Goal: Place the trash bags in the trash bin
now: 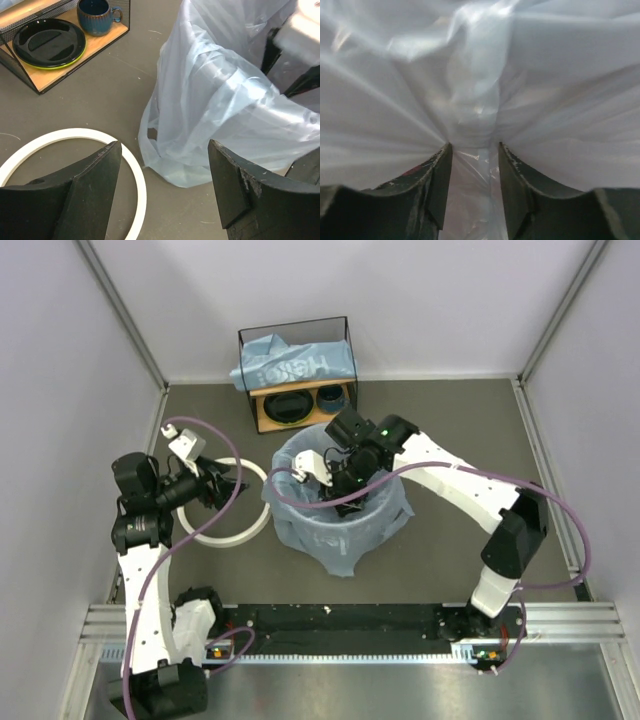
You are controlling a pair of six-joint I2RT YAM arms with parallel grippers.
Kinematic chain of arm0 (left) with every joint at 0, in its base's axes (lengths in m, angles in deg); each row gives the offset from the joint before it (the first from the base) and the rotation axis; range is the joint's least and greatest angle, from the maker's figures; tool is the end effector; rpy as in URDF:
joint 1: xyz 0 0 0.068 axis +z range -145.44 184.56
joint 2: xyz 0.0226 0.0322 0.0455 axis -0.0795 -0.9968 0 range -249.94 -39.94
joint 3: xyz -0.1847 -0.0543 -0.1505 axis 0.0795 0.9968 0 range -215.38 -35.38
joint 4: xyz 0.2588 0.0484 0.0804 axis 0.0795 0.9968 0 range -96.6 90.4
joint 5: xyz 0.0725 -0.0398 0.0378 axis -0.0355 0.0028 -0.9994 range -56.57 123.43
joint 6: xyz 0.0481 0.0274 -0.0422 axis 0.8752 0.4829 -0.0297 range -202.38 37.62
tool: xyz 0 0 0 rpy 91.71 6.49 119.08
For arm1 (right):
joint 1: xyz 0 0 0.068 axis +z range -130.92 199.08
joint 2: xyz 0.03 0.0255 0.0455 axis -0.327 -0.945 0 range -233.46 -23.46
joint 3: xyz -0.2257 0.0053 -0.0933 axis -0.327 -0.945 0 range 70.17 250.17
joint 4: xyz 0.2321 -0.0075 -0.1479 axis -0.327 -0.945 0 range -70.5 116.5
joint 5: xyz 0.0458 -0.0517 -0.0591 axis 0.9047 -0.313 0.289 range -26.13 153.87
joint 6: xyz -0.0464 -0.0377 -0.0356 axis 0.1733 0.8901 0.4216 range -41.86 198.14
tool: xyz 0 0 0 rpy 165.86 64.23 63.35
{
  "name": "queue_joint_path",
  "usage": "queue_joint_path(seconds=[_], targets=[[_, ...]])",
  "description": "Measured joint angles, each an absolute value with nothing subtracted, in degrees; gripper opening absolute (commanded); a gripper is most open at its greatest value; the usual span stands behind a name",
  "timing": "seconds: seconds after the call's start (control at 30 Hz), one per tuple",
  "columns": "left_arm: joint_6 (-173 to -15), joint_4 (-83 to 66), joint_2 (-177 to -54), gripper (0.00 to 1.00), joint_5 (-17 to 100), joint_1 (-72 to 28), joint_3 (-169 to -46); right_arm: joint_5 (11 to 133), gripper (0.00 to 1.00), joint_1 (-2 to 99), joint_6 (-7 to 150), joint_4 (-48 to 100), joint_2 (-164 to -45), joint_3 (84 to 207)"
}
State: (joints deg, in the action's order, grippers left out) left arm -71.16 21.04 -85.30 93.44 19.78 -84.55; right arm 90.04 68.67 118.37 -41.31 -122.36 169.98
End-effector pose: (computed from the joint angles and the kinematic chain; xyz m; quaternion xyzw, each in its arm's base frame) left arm 0.2097 0.0062 0.3160 0.2475 0.7346 -0.2998 0.5561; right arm 0.2170 0.2934 0.2945 -0.7058 0.6439 0.2369 0.1764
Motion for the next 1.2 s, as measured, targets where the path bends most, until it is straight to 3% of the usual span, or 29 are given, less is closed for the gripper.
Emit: queue_joint_path(seconds=[0.3,0.57,1.0,1.2], targets=[[-73.1,19.9,-85.3,0.74,92.3,19.8,-84.1,80.9,0.31,68.7,117.1,-31.0,-125.4,162.7],[-73.6,19.0,-87.0,0.72,92.5,19.8,-84.1,80.5,0.01,68.7,117.0,-27.5,-126.1,155.8],[-73.7,18.7,-87.0,0.73,93.1,19.8,-84.1,81.1,0.01,68.3,114.5,-25.7,-130.2,153.8],[-74.1,18.1,-87.2,0.73,93.8,19.8,-84.1,81.1,0.08,68.0,113.8,-25.7,-130.9,153.8]])
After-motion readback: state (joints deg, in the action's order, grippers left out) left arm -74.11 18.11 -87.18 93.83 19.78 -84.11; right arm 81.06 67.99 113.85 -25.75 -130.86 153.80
